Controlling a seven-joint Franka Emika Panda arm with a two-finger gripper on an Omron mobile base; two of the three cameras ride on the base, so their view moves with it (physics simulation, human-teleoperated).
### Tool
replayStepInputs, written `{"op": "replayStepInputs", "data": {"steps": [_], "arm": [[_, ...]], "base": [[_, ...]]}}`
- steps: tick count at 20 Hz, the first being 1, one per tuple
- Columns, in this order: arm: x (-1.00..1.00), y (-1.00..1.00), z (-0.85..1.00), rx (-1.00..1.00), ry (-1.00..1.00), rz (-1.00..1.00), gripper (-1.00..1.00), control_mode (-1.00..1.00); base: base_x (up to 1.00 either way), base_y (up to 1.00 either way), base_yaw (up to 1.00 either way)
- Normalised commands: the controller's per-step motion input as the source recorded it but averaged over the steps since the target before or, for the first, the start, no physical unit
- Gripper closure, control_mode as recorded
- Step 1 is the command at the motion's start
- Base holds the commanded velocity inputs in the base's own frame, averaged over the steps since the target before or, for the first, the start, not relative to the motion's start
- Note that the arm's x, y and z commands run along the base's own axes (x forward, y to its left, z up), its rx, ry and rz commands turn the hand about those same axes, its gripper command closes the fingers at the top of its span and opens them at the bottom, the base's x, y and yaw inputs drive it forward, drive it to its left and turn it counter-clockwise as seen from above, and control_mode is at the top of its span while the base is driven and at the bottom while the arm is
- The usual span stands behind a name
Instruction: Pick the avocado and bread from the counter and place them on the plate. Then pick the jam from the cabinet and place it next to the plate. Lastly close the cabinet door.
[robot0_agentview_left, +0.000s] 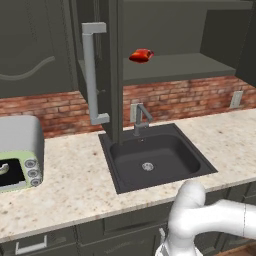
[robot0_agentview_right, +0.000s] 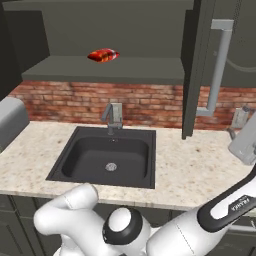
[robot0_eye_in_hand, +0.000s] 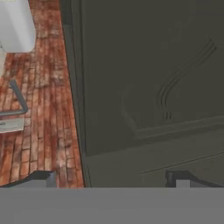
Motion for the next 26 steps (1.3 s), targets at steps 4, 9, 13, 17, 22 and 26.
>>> {"op": "replayStepInputs", "data": {"steps": [4, 9, 13, 17, 22, 26], "arm": [[0.64, -0.01, 0.00, 0.00, 0.01, 0.00, -1.00, -1.00], [0.48, -0.02, 0.00, 0.00, 0.04, 0.00, -1.00, -1.00], [0.09, 0.07, 0.07, 0.00, 0.04, 0.05, -1.00, -1.00], [0.00, 0.40, 0.10, 0.00, 0.00, 0.09, -1.00, -1.00], [0.00, 0.58, 0.10, 0.00, 0.00, 0.13, -1.00, -1.00], [-0.07, 0.98, -0.01, -0.01, 0.00, 0.19, -1.00, -1.00]], "base": [[0.00, 0.00, 0.00], [0.00, 0.00, 0.00], [0.00, 0.00, 0.00], [0.00, 0.00, 0.00], [0.00, 0.00, 0.00], [0.00, 0.00, 0.00]]}}
